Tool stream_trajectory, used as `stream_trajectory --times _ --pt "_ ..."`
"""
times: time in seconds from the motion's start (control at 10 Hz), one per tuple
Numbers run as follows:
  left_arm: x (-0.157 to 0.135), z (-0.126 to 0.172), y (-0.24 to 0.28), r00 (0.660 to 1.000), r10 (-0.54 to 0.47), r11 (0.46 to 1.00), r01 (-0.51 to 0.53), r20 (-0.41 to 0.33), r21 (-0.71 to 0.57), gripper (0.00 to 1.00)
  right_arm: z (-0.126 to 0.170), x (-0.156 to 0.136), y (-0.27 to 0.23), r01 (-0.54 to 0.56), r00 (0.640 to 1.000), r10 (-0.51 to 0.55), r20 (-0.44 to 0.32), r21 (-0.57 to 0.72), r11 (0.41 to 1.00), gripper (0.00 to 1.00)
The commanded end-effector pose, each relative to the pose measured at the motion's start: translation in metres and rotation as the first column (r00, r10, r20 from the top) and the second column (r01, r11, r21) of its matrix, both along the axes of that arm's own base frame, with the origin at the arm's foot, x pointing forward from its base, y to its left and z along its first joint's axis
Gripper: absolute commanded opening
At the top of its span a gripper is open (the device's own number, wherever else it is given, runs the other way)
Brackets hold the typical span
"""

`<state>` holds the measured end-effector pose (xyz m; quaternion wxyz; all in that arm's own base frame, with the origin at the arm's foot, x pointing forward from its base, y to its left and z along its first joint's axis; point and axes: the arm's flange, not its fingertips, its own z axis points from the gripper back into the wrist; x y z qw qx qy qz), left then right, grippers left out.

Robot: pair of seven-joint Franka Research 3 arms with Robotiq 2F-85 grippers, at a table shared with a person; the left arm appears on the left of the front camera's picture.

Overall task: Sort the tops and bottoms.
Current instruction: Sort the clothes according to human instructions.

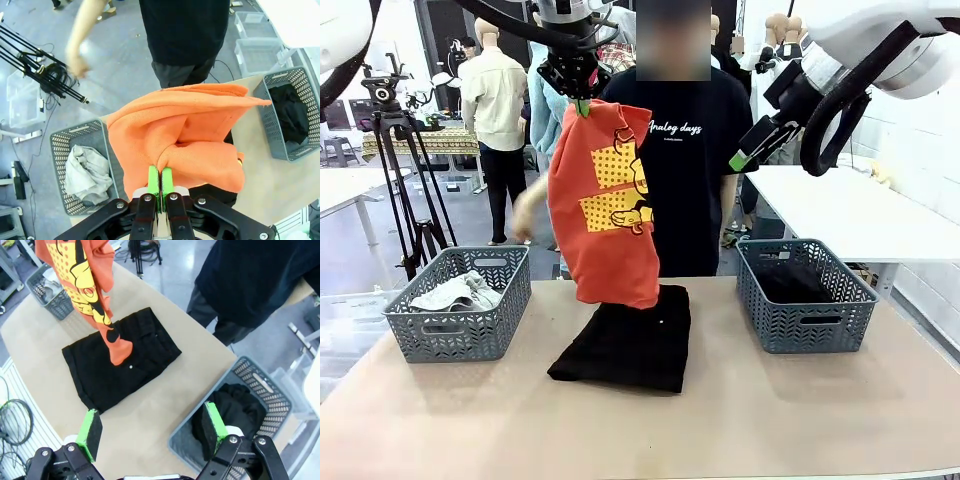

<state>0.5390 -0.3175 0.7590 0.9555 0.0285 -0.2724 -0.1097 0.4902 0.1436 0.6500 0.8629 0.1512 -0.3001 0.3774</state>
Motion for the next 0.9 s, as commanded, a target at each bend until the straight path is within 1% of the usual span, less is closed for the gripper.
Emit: stream_trajectory --times 0.0,0.8 --pt "-0.0024 0.0034 0.0039 1.000 -0.001 1.000 0.001 0.003 -0.017 0.00 -0.0014 -0.0007 0.0003 0.000 1.000 0.000 -0.001 -0.001 1.000 1.00" --pt "-0.0024 0.0034 0.0039 1.000 -0.001 1.000 0.001 0.003 -0.017 0.00 -0.0014 -0.0007 0.0003 0.000 1.000 0.000 -0.001 -0.001 1.000 1.00"
